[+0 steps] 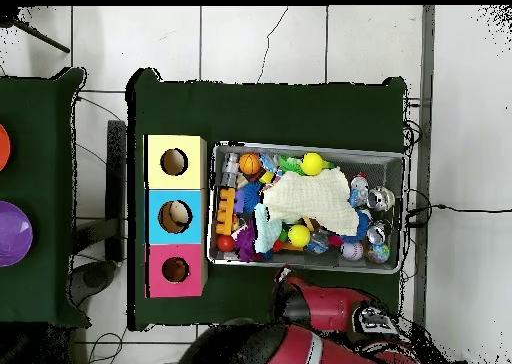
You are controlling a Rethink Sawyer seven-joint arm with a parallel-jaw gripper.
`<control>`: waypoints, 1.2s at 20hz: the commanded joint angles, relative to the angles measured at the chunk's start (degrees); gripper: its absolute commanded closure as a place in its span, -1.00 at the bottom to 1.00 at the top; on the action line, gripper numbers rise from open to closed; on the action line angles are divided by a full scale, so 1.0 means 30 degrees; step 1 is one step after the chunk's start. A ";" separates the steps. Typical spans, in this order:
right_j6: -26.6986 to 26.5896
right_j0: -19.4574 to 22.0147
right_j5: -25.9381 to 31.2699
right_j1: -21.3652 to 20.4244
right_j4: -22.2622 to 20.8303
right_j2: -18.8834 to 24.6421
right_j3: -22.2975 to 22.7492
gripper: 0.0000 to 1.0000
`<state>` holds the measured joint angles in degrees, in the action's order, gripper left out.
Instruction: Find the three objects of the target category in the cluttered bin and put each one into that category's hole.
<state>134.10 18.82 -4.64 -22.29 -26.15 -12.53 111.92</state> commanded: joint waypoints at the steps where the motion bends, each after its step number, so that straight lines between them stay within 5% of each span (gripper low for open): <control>1: 0.2428 -0.1297 -0.6352 0.4295 0.2924 -0.1162 -0.4742 -1.00; 8: 0.1763 -0.1025 -0.3375 0.2637 0.2091 -0.0414 -0.3457 -1.00; 10: 0.1216 -0.0501 -0.1014 0.1625 0.1603 0.0267 -0.2769 -1.00; 13: -0.1045 0.0785 0.6403 -0.1917 0.1745 0.1736 -0.0464 -1.00; 15: -0.1944 0.1218 0.9437 -0.3825 0.2091 0.2197 0.0509 -1.00; 21: -0.2737 0.1942 1.2787 -0.7069 0.2202 0.3573 0.1572 -1.00; 24: -0.2670 0.2564 1.2484 -0.7992 0.2060 0.4461 0.2112 -1.00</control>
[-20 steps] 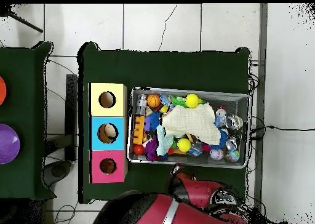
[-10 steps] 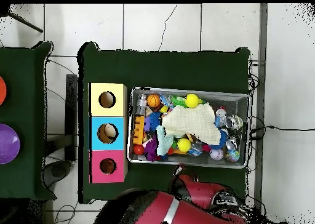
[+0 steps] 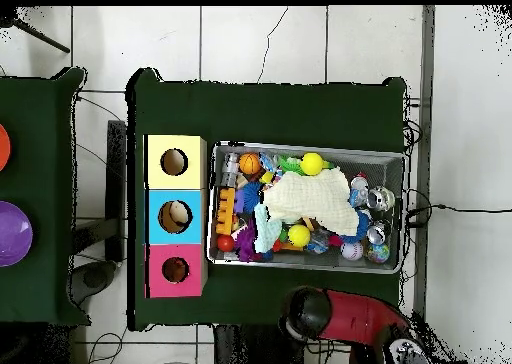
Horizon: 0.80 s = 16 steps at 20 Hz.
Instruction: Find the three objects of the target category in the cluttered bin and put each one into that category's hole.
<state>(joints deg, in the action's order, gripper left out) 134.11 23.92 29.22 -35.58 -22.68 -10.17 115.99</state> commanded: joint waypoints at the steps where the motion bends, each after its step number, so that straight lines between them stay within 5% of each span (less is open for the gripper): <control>1: -0.2357 0.1243 -0.0394 -0.3821 0.0642 0.4156 0.0960 -1.00; 5: -0.1473 0.1364 -0.3624 -0.4261 -0.0679 0.4696 0.0803 -1.00; 16: -0.1070 0.1957 -0.4753 -0.4383 -0.0384 0.5926 -0.0416 -1.00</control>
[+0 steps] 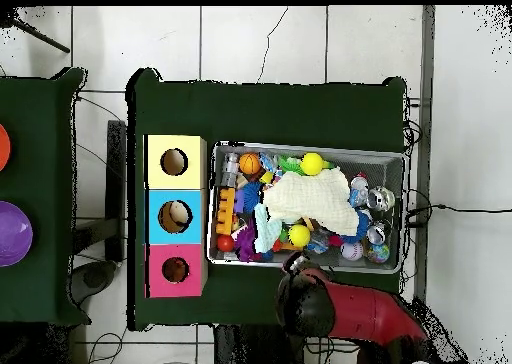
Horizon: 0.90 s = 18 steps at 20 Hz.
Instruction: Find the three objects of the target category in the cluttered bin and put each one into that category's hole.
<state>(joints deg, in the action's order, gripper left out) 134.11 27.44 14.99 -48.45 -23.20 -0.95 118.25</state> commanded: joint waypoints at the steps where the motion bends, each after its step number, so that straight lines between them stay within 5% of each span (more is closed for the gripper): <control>1: -0.1006 0.0891 -0.0081 -0.0158 -0.0110 0.3062 -0.1123 -1.00; 6: -0.0769 0.1151 0.0023 -0.0151 0.0202 0.3870 -0.1287 -1.00; 18: 0.0662 -0.0635 -0.3502 0.4212 -0.1036 0.2034 -0.4371 -1.00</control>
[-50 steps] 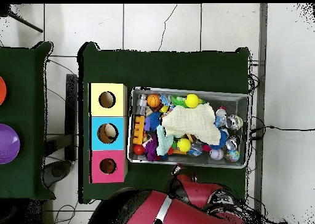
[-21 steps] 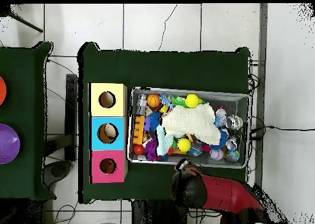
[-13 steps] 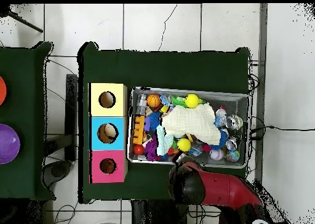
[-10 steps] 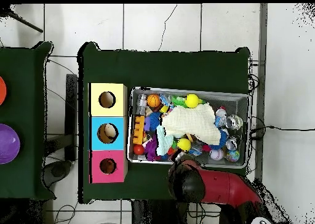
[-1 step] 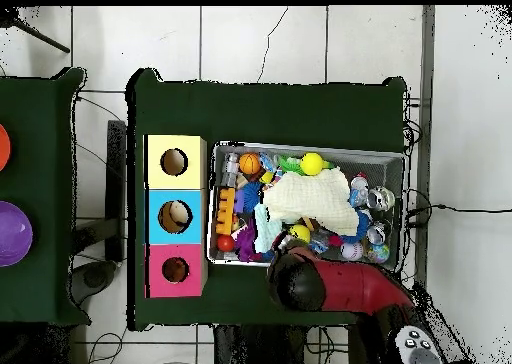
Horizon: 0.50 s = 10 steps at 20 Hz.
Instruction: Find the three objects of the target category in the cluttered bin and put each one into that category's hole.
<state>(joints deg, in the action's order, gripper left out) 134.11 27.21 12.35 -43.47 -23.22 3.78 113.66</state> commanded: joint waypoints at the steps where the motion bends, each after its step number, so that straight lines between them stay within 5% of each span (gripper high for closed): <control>1: 0.0604 -0.0542 -0.2764 0.2751 -0.1044 0.0470 -0.2971 -1.00; 10: 0.0355 -0.0537 -0.4917 0.5521 -0.1288 0.0175 -0.4842 -1.00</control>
<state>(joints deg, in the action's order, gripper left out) 134.11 25.82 1.81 -33.62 -24.37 3.76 107.30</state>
